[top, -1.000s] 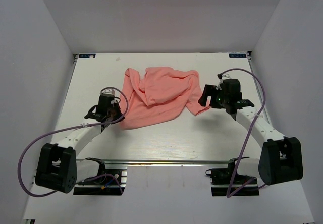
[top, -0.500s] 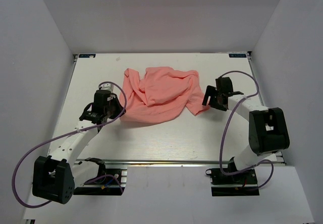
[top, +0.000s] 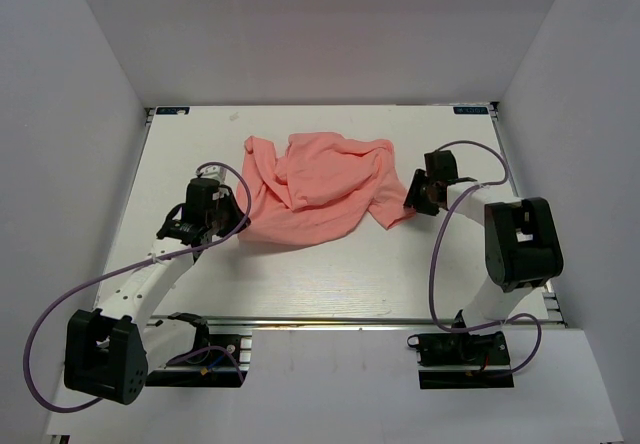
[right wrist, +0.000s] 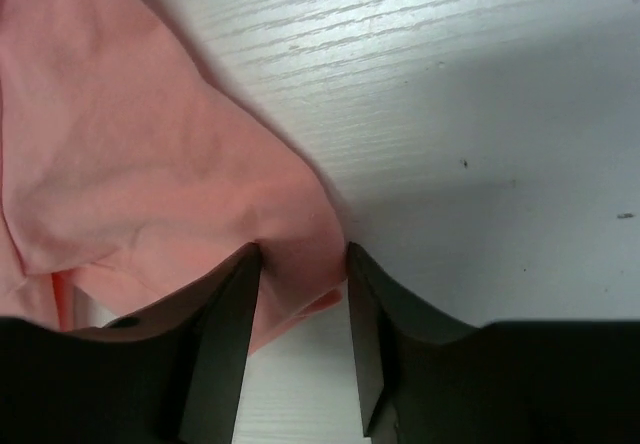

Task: Fold and stack the t-shirts
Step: Flatten out the tshirt

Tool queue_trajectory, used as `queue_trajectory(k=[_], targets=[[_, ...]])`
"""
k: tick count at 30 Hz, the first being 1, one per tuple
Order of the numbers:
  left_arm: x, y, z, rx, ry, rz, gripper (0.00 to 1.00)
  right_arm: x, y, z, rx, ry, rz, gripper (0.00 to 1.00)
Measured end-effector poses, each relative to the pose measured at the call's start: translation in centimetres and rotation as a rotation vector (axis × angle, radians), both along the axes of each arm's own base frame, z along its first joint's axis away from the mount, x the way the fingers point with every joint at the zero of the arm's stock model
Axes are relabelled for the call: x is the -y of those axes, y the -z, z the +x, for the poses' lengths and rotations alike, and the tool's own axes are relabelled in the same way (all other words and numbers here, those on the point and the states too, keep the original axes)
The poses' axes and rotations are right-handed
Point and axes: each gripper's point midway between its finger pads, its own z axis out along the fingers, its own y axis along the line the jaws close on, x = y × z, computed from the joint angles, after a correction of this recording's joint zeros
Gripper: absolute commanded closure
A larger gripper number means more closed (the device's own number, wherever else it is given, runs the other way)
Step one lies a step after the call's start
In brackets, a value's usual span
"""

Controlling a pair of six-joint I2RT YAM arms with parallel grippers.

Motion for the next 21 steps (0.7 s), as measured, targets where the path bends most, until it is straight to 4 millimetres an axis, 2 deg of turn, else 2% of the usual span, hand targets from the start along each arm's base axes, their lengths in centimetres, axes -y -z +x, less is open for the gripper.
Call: queue_trajectory(k=[1,3,4,9,13,15,17,19,21], targets=[[0.0,0.0,0.0,0.0,0.0,0.0,0.99,-0.1,0.1,0.0,-0.002,-0.003,0.006,0.74],[0.0,0.0,0.0,0.001,0.0,0.0,0.99,-0.5,0.1,-0.1,-0.004,-0.008,0.027,0.95],[0.0,-0.1,0.0,0.002,0.0,-0.001,0.99,-0.6,0.2,-0.2,-0.005,-0.009,0.032,1.0],[0.0,-0.8,0.1,0.016,-0.001,-0.004,0.99,-0.5,-0.1,-0.1,0.007,0.001,0.032,1.0],[-0.1,-3.3,1.1,0.059,-0.023,-0.005,1.0,0.2,-2.3,0.6,0.073,0.01,-0.004,1.0],[-0.2,-5.5,2.0,0.101,-0.04,-0.007,1.0,1.0,-4.5,1.3,0.13,0.017,-0.041,1.0],[-0.4,-8.6,3.1,0.168,-0.063,-0.009,1.0,1.4,-8.0,2.4,0.223,0.028,-0.063,1.0],[-0.8,-12.0,4.0,0.245,-0.092,-0.011,1.0,2.2,-12.5,3.3,0.339,0.047,-0.091,1.0],[-1.4,-15.8,4.4,0.335,-0.129,-0.018,1.0,3.2,-17.8,3.5,0.475,0.077,-0.122,1.0]])
